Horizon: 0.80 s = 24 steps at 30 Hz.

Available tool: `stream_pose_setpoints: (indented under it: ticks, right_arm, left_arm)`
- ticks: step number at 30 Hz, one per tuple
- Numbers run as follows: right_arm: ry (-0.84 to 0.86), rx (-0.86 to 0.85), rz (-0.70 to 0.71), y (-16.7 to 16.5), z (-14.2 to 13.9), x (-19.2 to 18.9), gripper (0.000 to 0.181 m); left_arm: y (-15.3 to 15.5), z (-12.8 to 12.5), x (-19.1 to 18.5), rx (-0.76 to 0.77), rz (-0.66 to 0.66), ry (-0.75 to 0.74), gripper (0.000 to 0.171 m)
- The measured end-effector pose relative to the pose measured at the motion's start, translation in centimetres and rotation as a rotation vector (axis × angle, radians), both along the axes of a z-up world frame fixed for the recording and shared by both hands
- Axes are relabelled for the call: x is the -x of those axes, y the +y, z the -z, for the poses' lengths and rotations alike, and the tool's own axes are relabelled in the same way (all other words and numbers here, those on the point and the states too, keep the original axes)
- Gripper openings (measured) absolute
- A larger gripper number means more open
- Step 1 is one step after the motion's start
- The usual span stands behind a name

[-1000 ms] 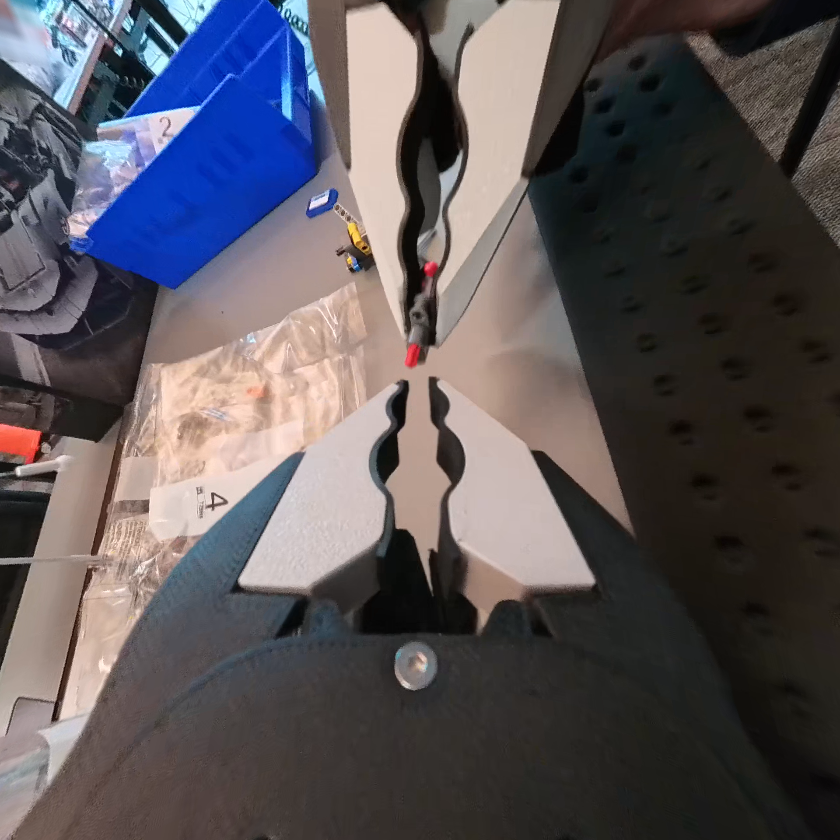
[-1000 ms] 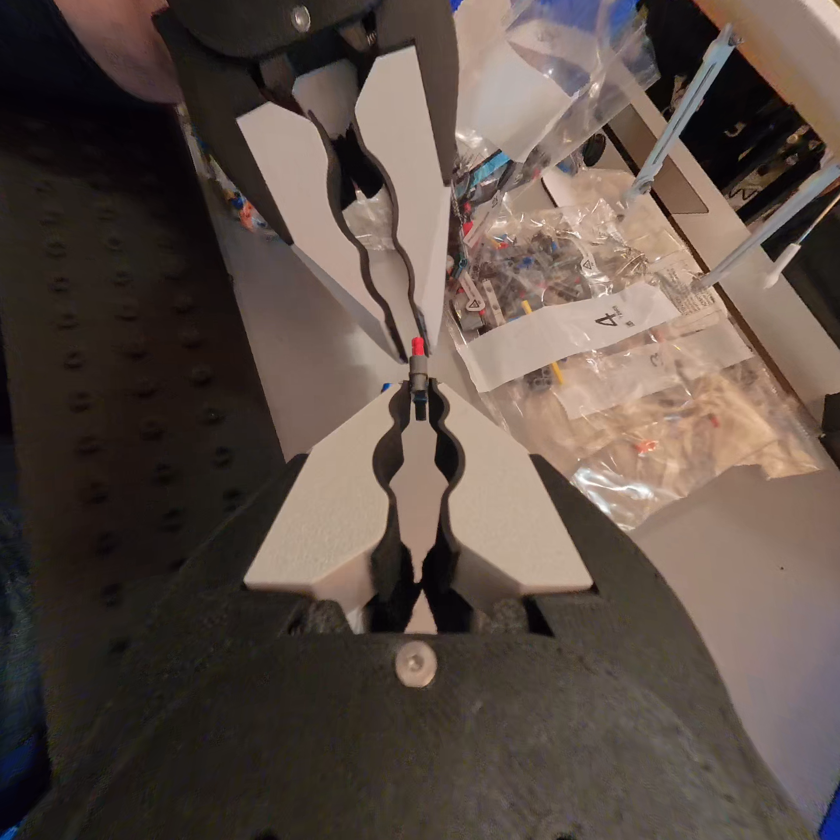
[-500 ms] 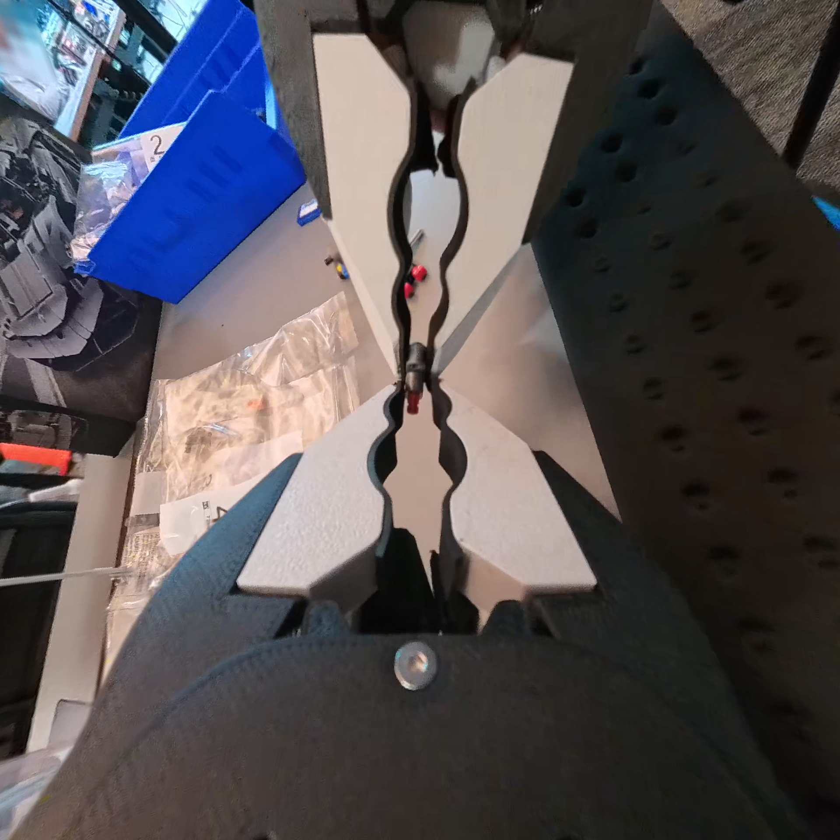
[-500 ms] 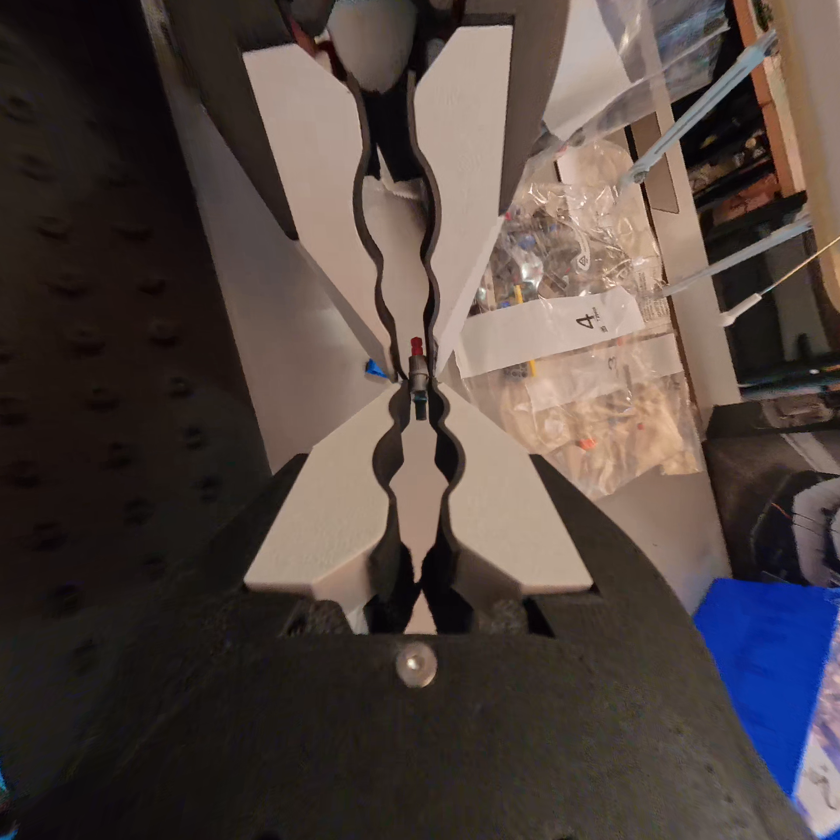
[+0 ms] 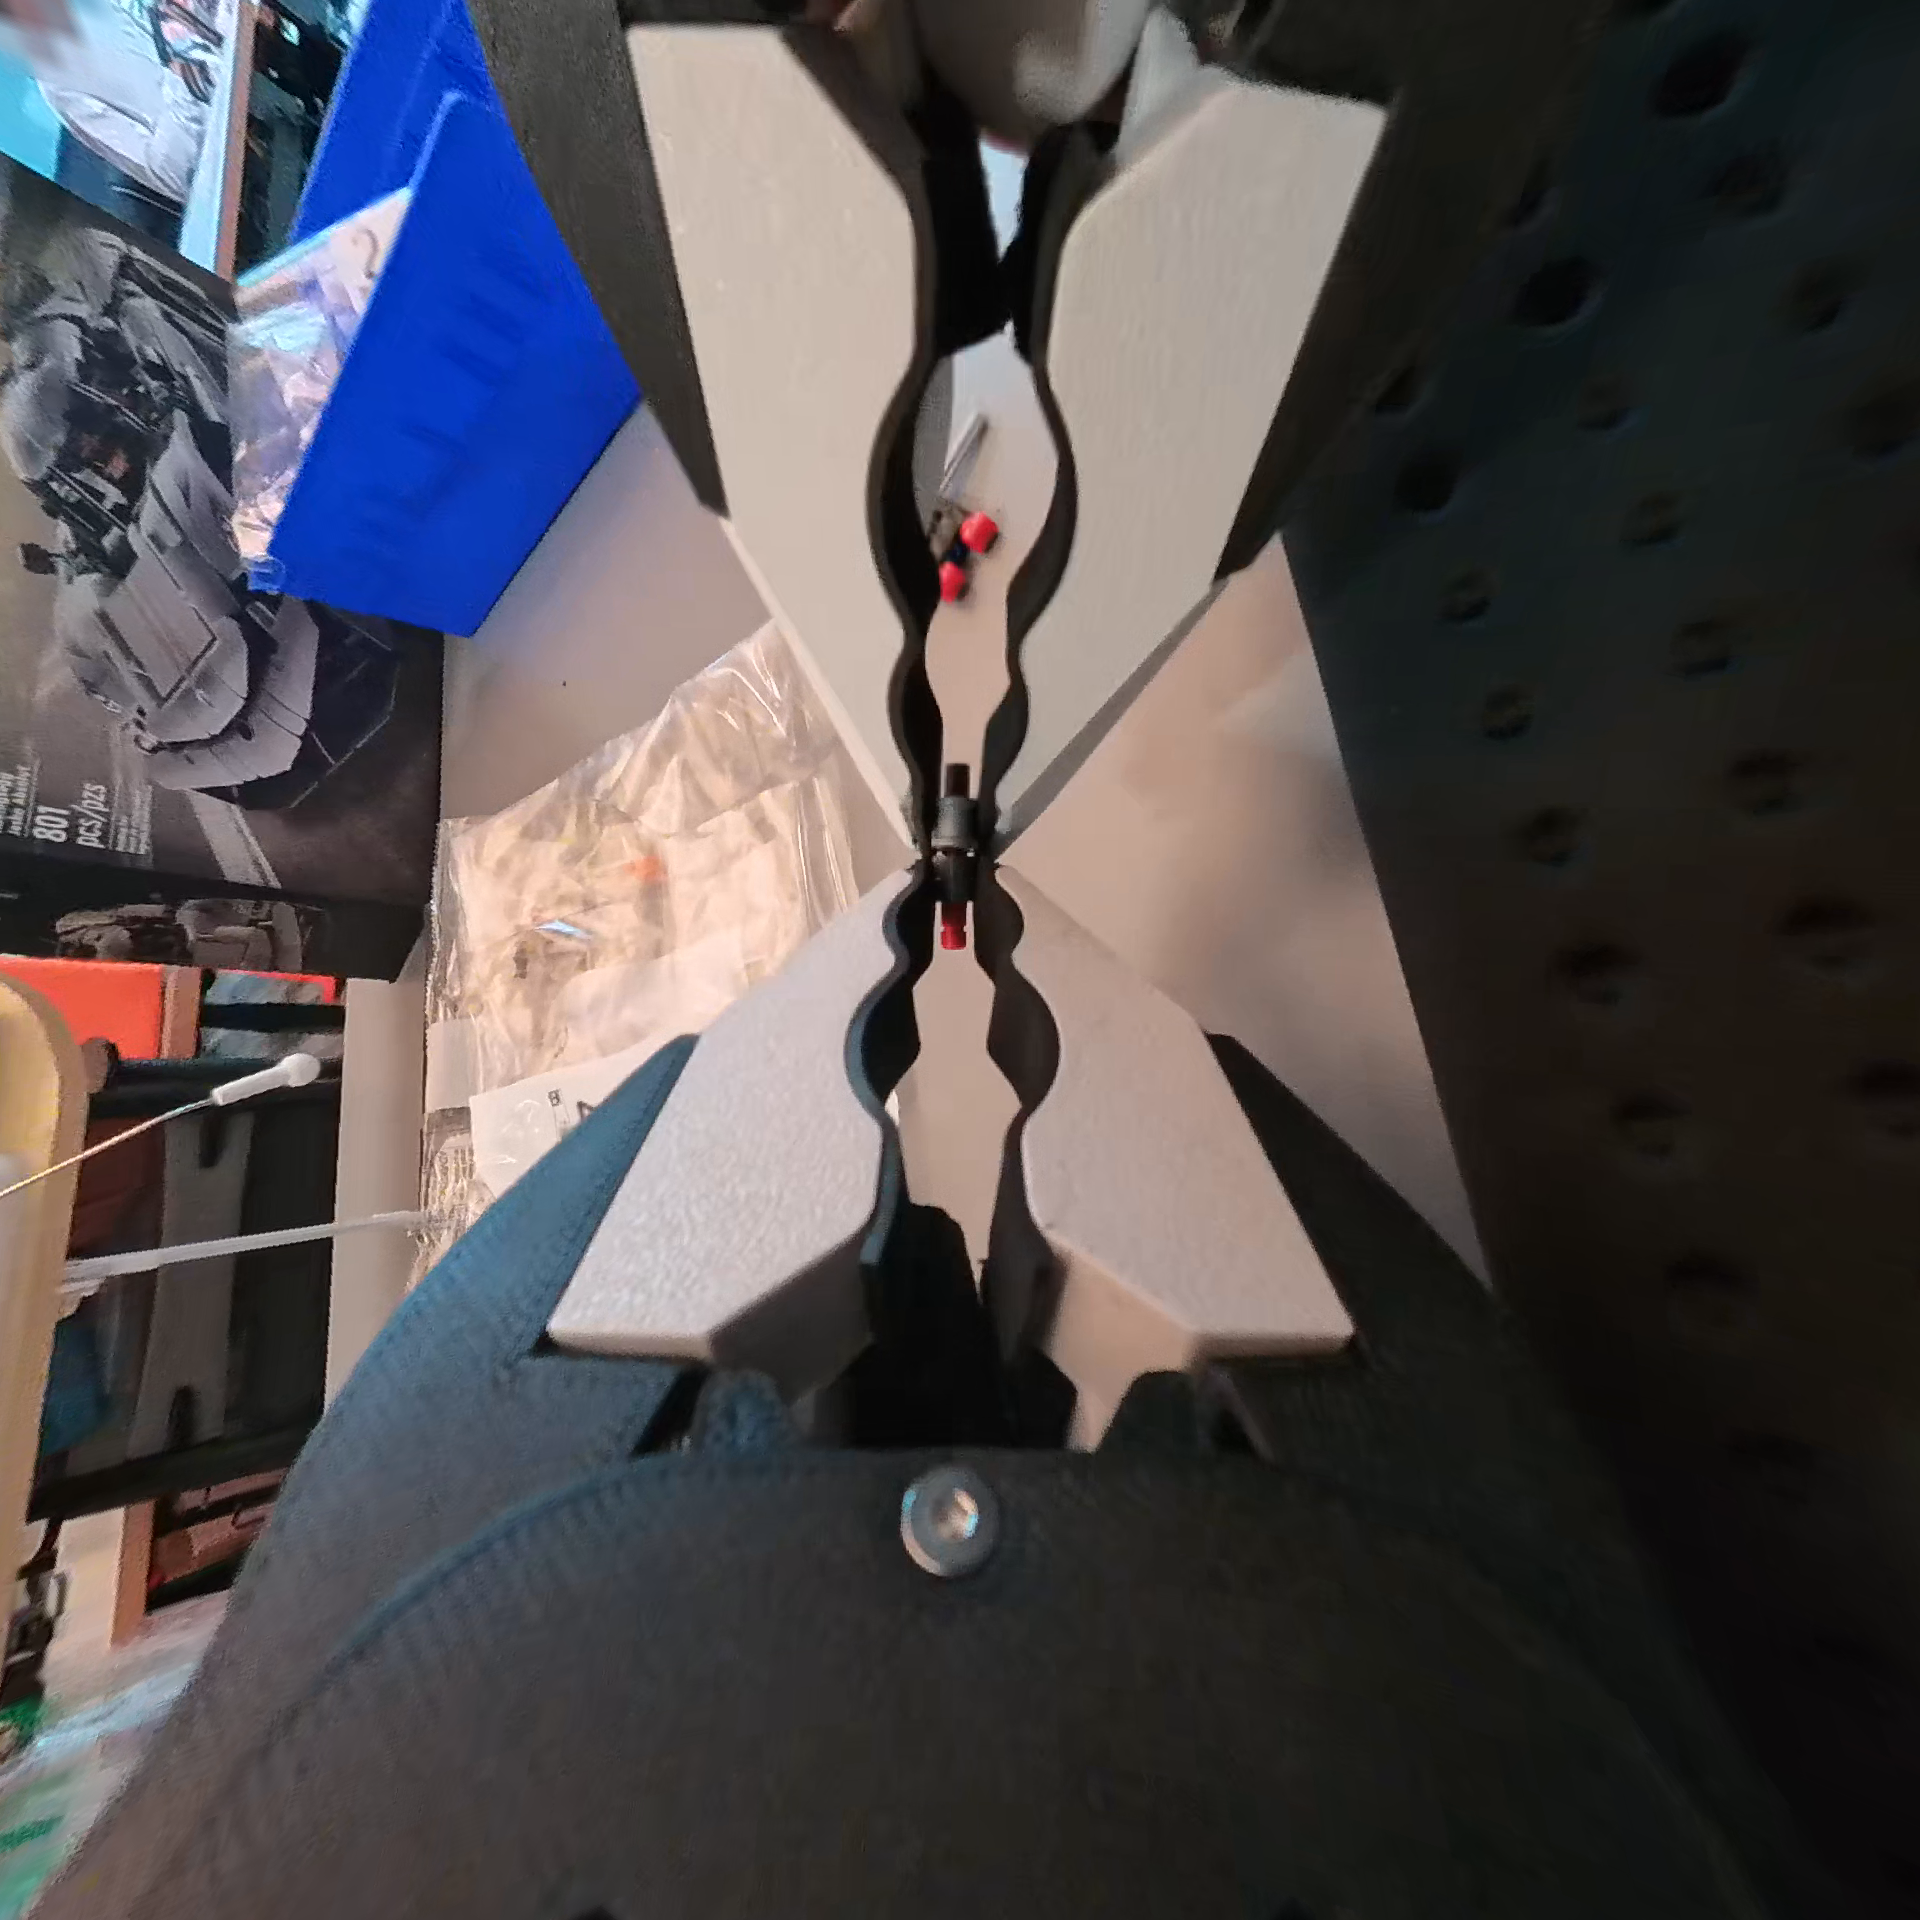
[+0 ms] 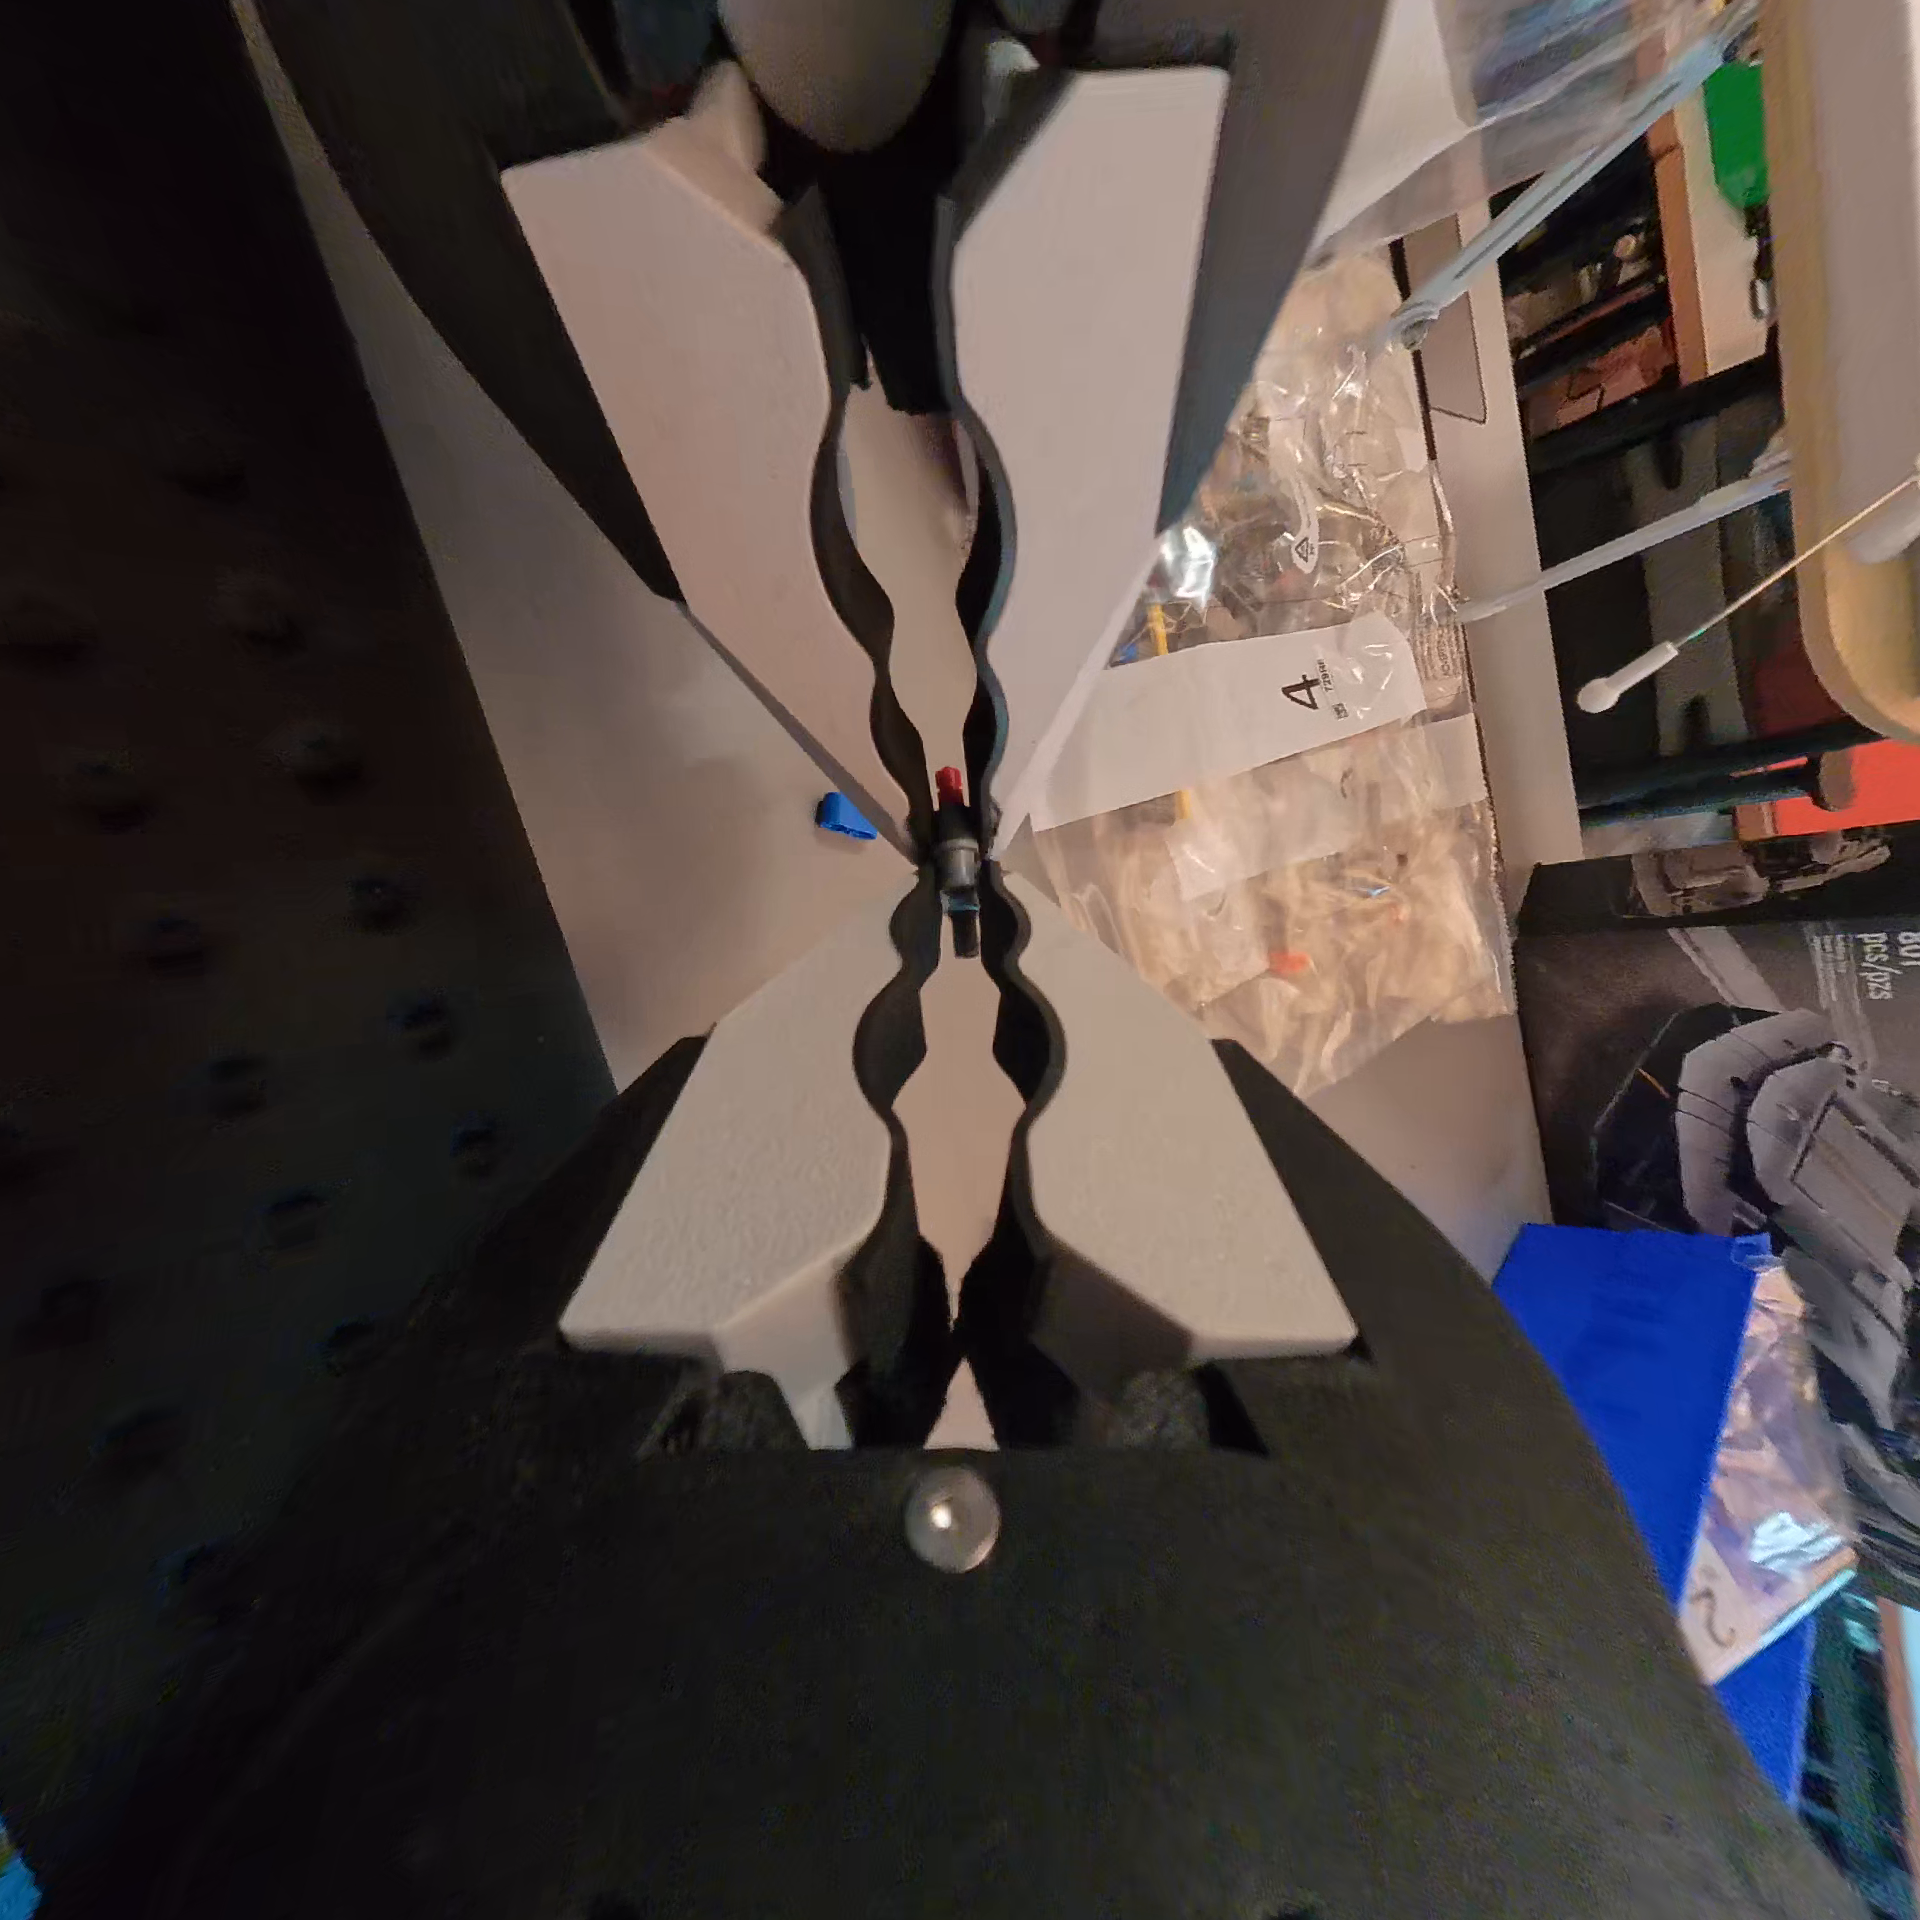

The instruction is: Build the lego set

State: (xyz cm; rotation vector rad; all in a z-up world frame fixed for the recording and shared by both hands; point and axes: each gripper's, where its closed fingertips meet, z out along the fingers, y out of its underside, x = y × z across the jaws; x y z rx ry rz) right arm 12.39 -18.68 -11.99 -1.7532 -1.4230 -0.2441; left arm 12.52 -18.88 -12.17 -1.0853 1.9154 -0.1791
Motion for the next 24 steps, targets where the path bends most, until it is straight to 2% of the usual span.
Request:
stream_pose_setpoints:
  ticks: [5, 8, 10, 17, 24]
  right_arm:
    - [0.193, 0.065, -0.036, -0.7, -0.5, -0.1, 0.005]
    - [0.25, 0.098, -0.062, -1.1, -0.5, -0.3, 0.006]
    - [0.379, 0.153, -0.109, -1.7, -1.1, -0.2, 0.006]
    - [0.414, 0.183, -0.17, -2.9, -0.9, -0.5, 0.006]
    - [0.61, 0.289, -0.253, -4.3, -2.3, -0.5, 0.005]
  left_arm:
    - [-0.7, -0.5, -0.2, 0.026, 0.03, -0.029, 0.007]
    - [-1.1, -0.4, -0.4, 0.044, 0.046, -0.029, 0.007]
    - [-1.8, -1.1, -0.3, 0.09, 0.075, -0.068, 0.007]
    - [-3.0, -1.0, -0.5, 0.169, 0.127, -0.081, 0.007]
    - [-4.5, -2.5, -0.6, 0.371, 0.198, -0.174, 0.007]
